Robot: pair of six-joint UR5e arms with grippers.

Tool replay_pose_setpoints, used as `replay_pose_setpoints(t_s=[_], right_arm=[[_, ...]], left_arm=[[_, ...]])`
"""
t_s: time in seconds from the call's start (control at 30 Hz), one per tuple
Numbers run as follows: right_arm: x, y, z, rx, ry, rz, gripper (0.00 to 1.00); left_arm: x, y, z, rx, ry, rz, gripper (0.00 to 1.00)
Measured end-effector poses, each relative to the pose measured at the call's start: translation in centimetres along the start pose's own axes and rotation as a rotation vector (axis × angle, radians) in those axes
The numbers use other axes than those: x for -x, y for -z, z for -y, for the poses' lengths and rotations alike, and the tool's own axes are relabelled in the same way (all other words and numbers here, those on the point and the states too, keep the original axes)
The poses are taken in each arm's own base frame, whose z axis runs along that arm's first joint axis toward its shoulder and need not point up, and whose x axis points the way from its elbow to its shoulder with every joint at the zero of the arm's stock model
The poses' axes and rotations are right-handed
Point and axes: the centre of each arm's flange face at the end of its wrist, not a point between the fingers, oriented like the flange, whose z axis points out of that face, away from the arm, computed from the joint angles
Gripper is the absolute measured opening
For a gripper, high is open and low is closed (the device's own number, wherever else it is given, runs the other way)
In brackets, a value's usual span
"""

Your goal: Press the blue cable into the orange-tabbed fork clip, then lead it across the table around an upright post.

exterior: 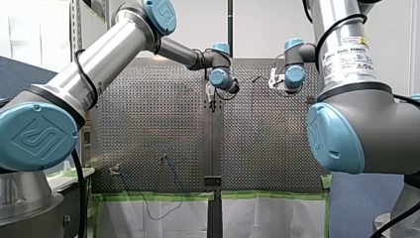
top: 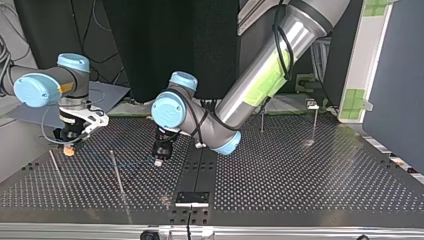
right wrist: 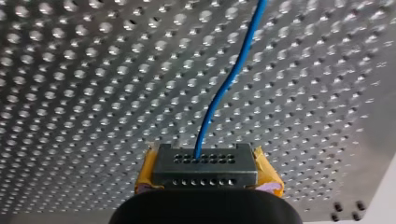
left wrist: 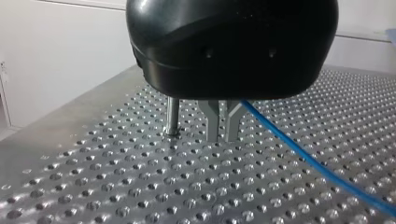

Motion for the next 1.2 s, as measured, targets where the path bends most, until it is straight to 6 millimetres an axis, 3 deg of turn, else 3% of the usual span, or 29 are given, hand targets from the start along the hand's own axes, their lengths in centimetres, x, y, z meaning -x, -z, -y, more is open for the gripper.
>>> replay_pose_setpoints(t_s=[0.23, 0.27, 0.3, 0.37, 0.4, 0.47, 0.53, 0.8, 0.97, 1.2], right_arm=[[3.0, 0.2, -0.6, 0.007, -0.054, 0.013, 0.0], [3.5, 0.2, -0.7, 0.008, -0.059, 0.016, 0.0], [4.2, 0.2, -0.7, 0.008, -0.064, 0.022, 0.0], [5.2, 0.2, -0.9, 0.009, -0.067, 0.031, 0.0], [6.1, 0.2, -1.0, 0.011, -0.067, 0.039, 0.0], [7.4, 0.2, -1.2, 0.016, -0.065, 0.051, 0.0], [9.0, 0.2, -1.5, 0.025, -0.062, 0.066, 0.0], [14.3, -0.2, -2.8, 0.047, -0.059, 0.103, 0.0], [16.3, -0.7, -3.5, 0.064, -0.056, 0.107, 0.0], [19.2, -2.0, -6.3, 0.102, -0.065, 0.107, 0.0]], left_arm=[[0.2, -0.5, -1.1, 0.01, 0.026, 0.007, 0.47], [0.2, -0.7, -1.3, 0.003, 0.036, 0.008, 0.59], [0.2, -0.8, -1.3, -0.002, 0.044, 0.01, 0.59], [0.2, -0.9, -1.4, -0.017, 0.063, 0.016, 0.76], [0.2, -1.0, -1.5, -0.025, 0.072, 0.018, 0.76], [0.1, -1.1, -1.4, -0.044, 0.093, 0.02, 0.9], [0.0, -1.1, -1.3, -0.058, 0.109, 0.018, 0.95], [-1.0, -1.5, -1.8, -0.071, 0.168, 0.0, 0.98], [-2.5, -2.0, -2.1, -0.071, 0.175, -0.02, 0.98], [-2.9, -2.0, -2.2, -0.067, 0.177, -0.022, 0.98]])
